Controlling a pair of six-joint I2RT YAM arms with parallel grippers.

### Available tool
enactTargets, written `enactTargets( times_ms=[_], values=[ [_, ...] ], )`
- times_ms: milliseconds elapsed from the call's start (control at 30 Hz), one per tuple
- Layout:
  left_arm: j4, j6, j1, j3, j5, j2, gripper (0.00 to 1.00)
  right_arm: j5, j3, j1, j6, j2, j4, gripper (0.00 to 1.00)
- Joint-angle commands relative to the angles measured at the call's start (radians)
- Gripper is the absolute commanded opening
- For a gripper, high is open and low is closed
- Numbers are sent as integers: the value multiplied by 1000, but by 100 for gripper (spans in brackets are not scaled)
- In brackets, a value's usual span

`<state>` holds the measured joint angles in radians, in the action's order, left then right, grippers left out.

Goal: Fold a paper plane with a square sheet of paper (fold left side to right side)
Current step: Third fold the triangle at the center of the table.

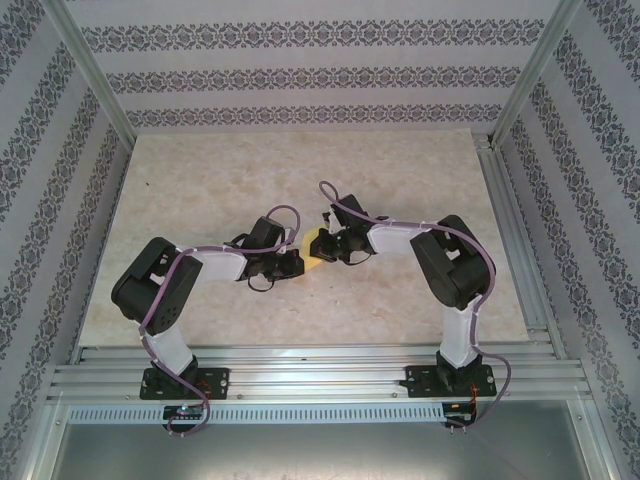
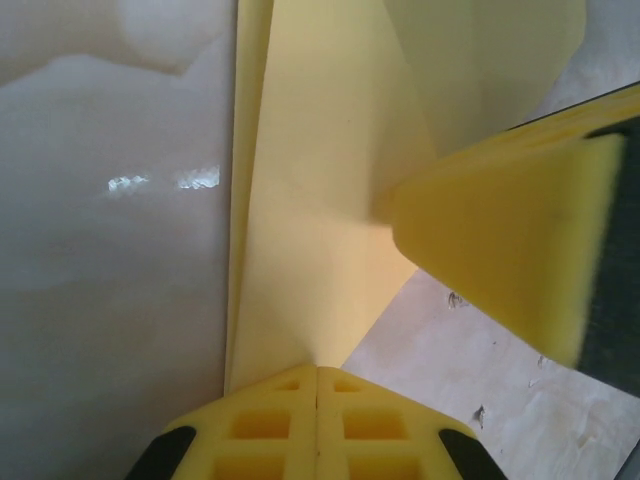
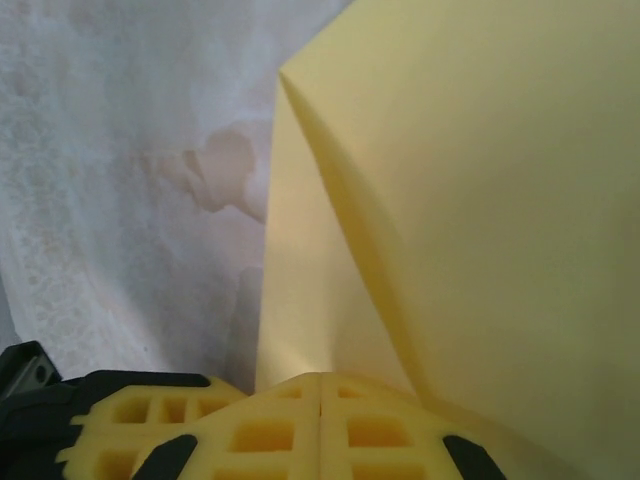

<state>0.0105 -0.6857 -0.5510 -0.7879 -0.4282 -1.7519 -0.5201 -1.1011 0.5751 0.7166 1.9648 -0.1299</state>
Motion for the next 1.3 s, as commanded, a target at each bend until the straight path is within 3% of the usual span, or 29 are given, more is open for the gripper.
enactTargets(
  times_ms=[0, 167, 433, 800, 1033, 1267],
  values=[
    [-110, 12, -11, 35, 24, 1, 3, 41, -26, -6, -16, 33, -12, 3],
    [-113, 12, -11, 35, 24, 3, 3, 75, -31, -10, -45, 64, -77, 3],
    [-162, 22, -11, 82, 40, 80, 17, 118, -27, -20, -80, 62, -140, 2],
    [-193, 19, 15, 152, 38, 208, 12, 94, -37, -21, -86, 55, -125, 3],
    [-331, 87, 100, 25, 19, 359, 27, 26, -60, -38, -95, -51, -85, 12],
    [-277, 83, 134, -82, -94, 229, 30, 71, -42, -106, -155, -280, -193, 22]
  ],
)
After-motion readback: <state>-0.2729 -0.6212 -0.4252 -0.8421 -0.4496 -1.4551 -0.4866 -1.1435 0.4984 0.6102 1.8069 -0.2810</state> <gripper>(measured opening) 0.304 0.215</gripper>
